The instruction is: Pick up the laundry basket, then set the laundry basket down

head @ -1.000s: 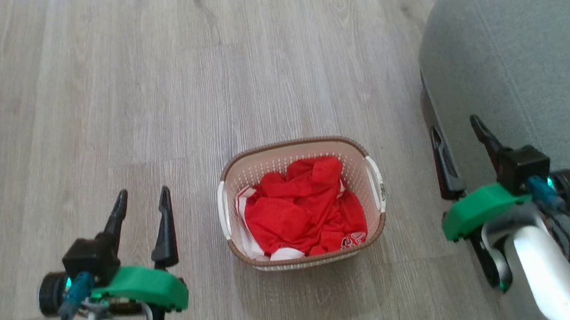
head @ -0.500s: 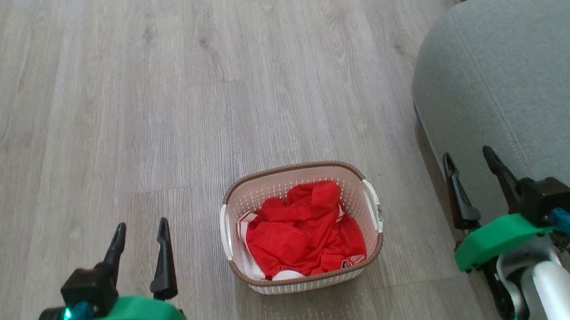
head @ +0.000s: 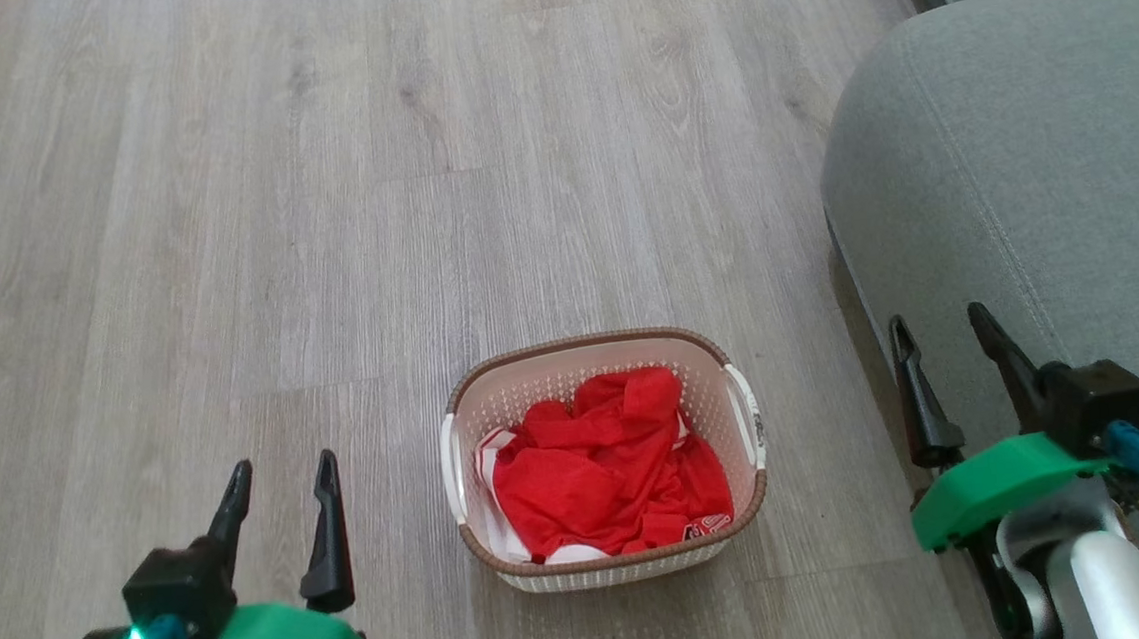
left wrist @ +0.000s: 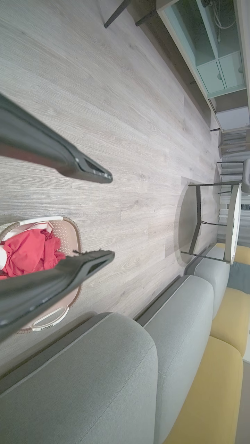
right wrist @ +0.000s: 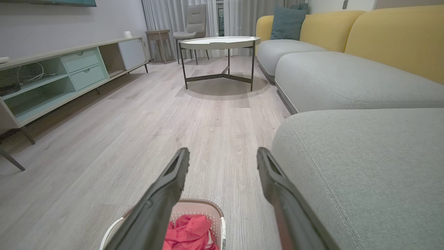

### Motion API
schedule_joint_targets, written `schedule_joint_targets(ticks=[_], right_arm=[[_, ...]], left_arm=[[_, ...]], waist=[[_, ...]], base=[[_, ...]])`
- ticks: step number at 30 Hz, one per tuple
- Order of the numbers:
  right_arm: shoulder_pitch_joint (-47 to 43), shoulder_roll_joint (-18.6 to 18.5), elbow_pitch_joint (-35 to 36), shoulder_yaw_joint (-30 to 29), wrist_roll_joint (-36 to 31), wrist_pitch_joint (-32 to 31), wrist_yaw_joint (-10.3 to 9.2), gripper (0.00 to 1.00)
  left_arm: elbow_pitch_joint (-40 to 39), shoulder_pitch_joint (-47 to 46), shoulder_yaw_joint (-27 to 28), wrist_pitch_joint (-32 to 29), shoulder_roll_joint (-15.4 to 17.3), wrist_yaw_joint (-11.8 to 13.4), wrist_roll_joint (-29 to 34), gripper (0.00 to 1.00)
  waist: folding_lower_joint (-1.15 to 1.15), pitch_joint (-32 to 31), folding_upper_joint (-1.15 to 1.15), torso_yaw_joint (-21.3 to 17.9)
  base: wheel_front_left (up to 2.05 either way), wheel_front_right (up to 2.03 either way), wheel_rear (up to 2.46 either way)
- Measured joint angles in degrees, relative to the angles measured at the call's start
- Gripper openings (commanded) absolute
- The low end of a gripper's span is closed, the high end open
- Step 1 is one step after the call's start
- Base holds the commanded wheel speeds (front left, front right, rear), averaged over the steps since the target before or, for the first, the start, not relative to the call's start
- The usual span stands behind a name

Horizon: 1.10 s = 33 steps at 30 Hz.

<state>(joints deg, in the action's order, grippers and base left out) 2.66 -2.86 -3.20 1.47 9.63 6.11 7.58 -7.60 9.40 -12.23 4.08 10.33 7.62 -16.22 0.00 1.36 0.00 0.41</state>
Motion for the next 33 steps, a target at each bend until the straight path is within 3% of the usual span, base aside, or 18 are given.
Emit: schedule_joint_targets(ticks=[14,15,20,33], right_arm=[[-0.75,0.02,0.14,0.01,-0.07,-0.47,0.0,1.0],[-0.75,0.02,0.14,0.02,-0.07,-0.47,0.0,0.0],[-2.24,0.21,-3.32,0.43,0.53,-0.48,0.0,0.0],[-2.96,0.24,-4.34,0.4,9.82,-1.01,0.0,0.0]], left_arm=[[0.19,-0.03,-0.27,0.02,0.47,0.07,0.01,1.0],[0.23,-0.04,-0.42,0.02,0.54,0.02,0.01,0.0],[3.48,1.04,-0.62,0.01,-0.21,-0.02,-0.43,0.0],[4.83,1.05,0.04,-0.56,-0.48,-0.62,-8.98,0.0]], waist=[[0.0,0.1,0.0,0.6],[0.0,0.12,0.0,0.58],[0.0,0.1,0.0,0.58],[0.0,-0.08,0.0,0.46]], base=[[0.0,0.0,0.0],[0.0,0.0,0.0],[0.0,0.0,0.0],[0.0,0.0,0.0]])
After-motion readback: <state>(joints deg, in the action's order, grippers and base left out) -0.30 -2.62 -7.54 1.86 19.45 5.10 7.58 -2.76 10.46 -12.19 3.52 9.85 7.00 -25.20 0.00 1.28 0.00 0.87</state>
